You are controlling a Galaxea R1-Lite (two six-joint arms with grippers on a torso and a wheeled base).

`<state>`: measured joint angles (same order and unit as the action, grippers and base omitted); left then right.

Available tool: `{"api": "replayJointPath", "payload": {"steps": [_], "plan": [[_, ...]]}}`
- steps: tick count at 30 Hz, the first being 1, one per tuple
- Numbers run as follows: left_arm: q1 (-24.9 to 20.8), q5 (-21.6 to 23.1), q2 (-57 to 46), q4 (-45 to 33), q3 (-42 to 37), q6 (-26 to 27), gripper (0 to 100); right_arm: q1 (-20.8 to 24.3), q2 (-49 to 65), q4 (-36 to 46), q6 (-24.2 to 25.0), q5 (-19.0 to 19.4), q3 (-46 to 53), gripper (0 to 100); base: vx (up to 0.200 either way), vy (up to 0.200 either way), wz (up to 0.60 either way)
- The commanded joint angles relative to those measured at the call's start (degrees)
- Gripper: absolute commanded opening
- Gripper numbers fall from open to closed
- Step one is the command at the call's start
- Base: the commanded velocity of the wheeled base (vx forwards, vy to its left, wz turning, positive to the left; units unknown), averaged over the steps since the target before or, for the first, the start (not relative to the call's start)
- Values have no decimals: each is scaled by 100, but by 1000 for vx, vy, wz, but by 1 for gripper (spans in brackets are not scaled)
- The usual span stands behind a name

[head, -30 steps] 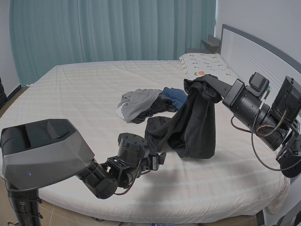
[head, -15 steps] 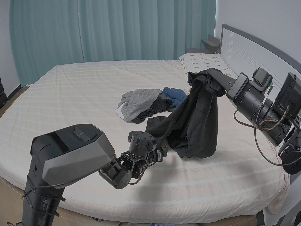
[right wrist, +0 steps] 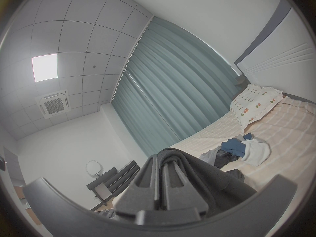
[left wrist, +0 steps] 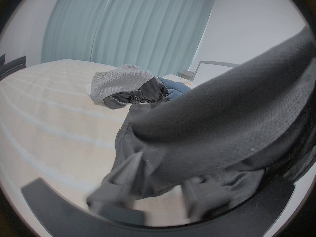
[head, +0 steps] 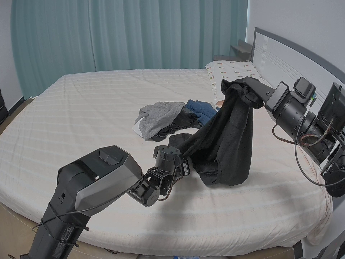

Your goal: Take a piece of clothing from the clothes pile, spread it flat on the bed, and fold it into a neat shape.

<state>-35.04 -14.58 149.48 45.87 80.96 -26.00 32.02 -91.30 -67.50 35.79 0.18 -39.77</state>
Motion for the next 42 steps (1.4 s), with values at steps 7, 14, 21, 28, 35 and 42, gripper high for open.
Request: {"api": "replayJointPath", "payload": {"steps": [7, 14, 21, 28, 35, 42], "plan": [[-21, -159, -1053, -8, -1117, -1100, 0, -522, -547, -97, 51, 131, 628, 0, 0, 0, 0], [67, -440, -3338, 299, -2831, -1443, 0, -513, -1066, -607, 33, -273, 1375, 0, 0, 0, 0], [58, -432, -4472, 335, -3736, -1566, 0, -610, -1075, -2057, 16, -361, 1393, 0, 0, 0, 0], [-38, -98, -4472, 528, -4255, -1873, 0, -364, -1048, -2224, -46, -528, 1577, 0, 0, 0, 0], [-337, -54, -4436, 985, -5046, -2550, 0, -241, -987, -2224, 7, -783, 1841, 0, 0, 0, 0], [-355, -45, -4322, 1266, -5204, -2893, 0, -293, -679, -2224, 33, -748, 2482, 0, -114, 0, 0]]}}
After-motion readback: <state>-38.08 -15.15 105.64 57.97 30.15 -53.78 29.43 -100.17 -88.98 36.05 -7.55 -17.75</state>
